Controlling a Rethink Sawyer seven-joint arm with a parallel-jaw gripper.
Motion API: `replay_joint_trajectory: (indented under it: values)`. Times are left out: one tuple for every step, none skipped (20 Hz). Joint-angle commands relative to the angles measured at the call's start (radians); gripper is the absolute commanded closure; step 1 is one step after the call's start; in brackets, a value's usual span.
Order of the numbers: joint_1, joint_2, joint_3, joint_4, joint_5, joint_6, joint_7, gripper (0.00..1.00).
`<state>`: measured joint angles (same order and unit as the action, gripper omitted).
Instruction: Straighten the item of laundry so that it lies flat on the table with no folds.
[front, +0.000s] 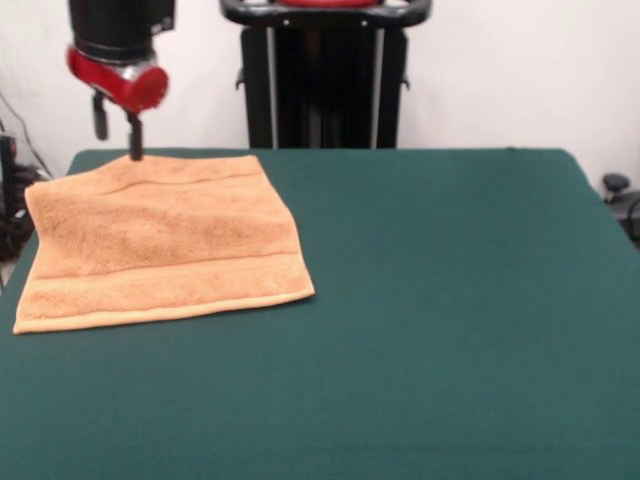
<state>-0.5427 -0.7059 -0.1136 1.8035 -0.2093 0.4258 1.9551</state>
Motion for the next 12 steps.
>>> replay_joint_trajectory:
  values:
    - [0.124,0.136,0.002,-0.005,0.110,-0.105,0.327,0.00]
    - [0.133,0.155,-0.004,-0.018,0.129,-0.111,0.334,0.00]
    - [0.147,0.175,-0.013,-0.031,0.146,-0.127,0.341,0.00]
    - [0.154,0.193,-0.014,-0.042,0.160,-0.146,0.340,0.00]
    - [0.154,0.211,-0.009,-0.050,0.179,-0.165,0.339,0.00]
    - [0.156,0.226,-0.003,-0.056,0.199,-0.176,0.339,0.00]
    - [0.162,0.239,-0.002,-0.063,0.218,-0.185,0.343,0.00]
    - [0.175,0.255,-0.007,-0.080,0.236,-0.187,0.346,0.00]
    - [0.189,0.269,-0.017,-0.094,0.253,-0.190,0.349,0.00]
    - [0.201,0.279,-0.026,-0.106,0.267,-0.191,0.348,0.00]
    - [0.212,0.289,-0.035,-0.115,0.283,-0.193,0.348,0.00]
    - [0.224,0.299,-0.043,-0.124,0.296,-0.198,0.347,0.00]
